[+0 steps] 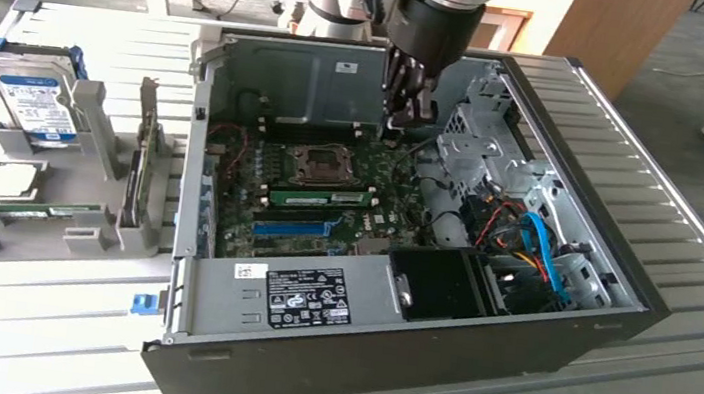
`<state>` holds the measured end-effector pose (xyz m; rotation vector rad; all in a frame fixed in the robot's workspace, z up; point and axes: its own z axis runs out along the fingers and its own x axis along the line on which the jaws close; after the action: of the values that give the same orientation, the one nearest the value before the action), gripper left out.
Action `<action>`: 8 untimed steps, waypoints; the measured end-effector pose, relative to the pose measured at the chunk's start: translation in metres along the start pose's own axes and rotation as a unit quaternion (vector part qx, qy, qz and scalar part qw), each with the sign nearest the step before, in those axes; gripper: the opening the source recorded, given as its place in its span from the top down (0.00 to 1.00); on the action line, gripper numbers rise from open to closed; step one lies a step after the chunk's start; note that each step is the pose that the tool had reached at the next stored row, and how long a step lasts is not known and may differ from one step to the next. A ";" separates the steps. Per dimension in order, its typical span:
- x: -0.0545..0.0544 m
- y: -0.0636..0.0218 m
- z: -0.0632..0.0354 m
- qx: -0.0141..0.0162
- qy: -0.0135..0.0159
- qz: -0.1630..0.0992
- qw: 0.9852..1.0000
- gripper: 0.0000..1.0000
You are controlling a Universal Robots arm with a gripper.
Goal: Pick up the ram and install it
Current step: 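Press down the ram until it locks into place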
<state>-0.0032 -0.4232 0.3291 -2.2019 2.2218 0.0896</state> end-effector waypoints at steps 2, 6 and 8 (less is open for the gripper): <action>0.000 -0.0001 0.0024 0.000 0.000 0.000 1.000 0.89; 0.000 -0.0002 0.0072 0.000 0.000 0.000 1.000 0.89; 0.000 -0.0003 0.0097 0.000 0.000 0.000 1.000 0.89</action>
<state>-0.0032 -0.4232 0.3193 -2.2019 2.2218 0.0896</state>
